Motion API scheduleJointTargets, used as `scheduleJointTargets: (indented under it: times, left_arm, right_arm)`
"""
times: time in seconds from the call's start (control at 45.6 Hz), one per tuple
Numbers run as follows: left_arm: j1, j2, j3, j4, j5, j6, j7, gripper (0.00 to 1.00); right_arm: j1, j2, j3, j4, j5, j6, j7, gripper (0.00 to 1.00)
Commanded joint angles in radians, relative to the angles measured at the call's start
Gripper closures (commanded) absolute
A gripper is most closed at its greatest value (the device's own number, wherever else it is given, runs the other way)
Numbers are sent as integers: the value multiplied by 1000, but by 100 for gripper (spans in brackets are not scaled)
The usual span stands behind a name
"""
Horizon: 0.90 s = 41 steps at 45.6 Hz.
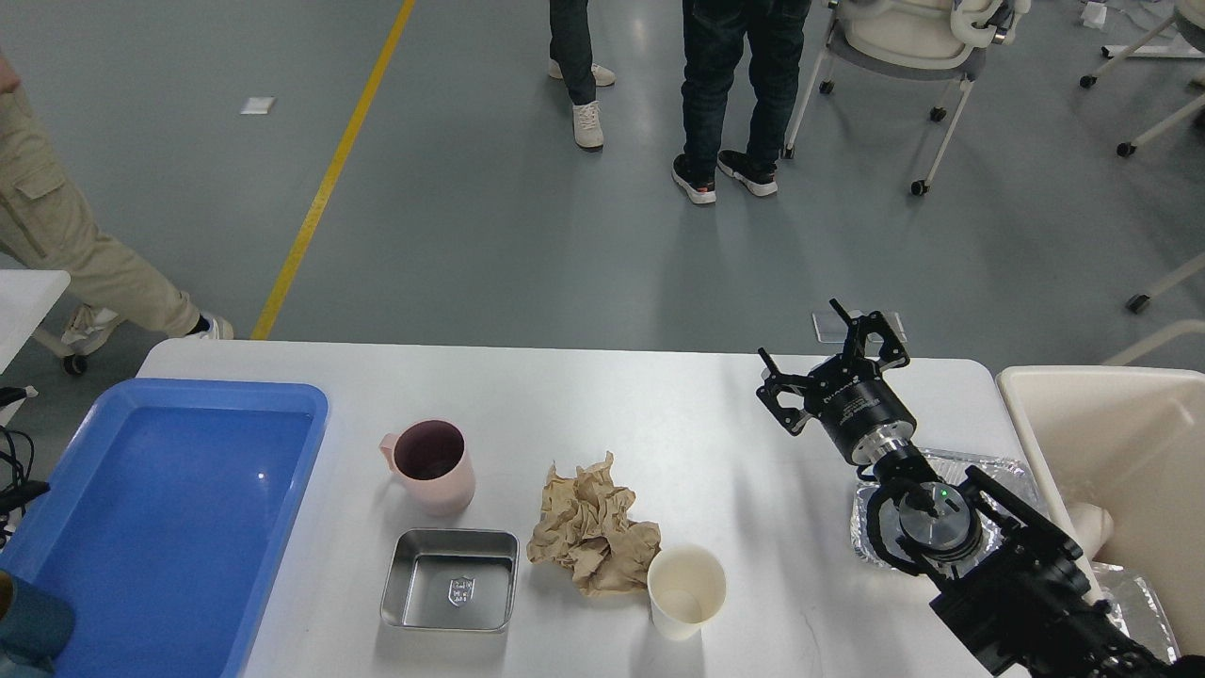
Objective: Tidy desktop
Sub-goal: 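Swing the left gripper out and reach toward the pink mug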
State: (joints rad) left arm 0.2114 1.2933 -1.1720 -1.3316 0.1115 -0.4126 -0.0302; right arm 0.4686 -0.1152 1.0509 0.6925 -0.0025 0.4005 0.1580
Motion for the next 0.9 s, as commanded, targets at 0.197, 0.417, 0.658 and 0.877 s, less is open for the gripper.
scheduleJointTargets:
  times: [0.197, 0.417, 0.658, 0.877]
  left_arm:
    - [0, 167, 3, -1, 0, -3, -4, 3]
    - [0, 179, 8, 20, 0, -9, -22, 3]
    - [2, 104, 17, 89, 0, -11, -66, 3]
    - [5, 34, 20, 140, 36, -32, -82, 3]
  right_arm:
    - [2, 0, 0, 1, 1, 0, 0, 0]
    - [7, 0, 1, -2, -1, 0, 0, 0]
    - [7, 0, 0, -1, -1, -2, 0, 0]
    - [7, 2, -2, 4, -1, -3, 0, 0]
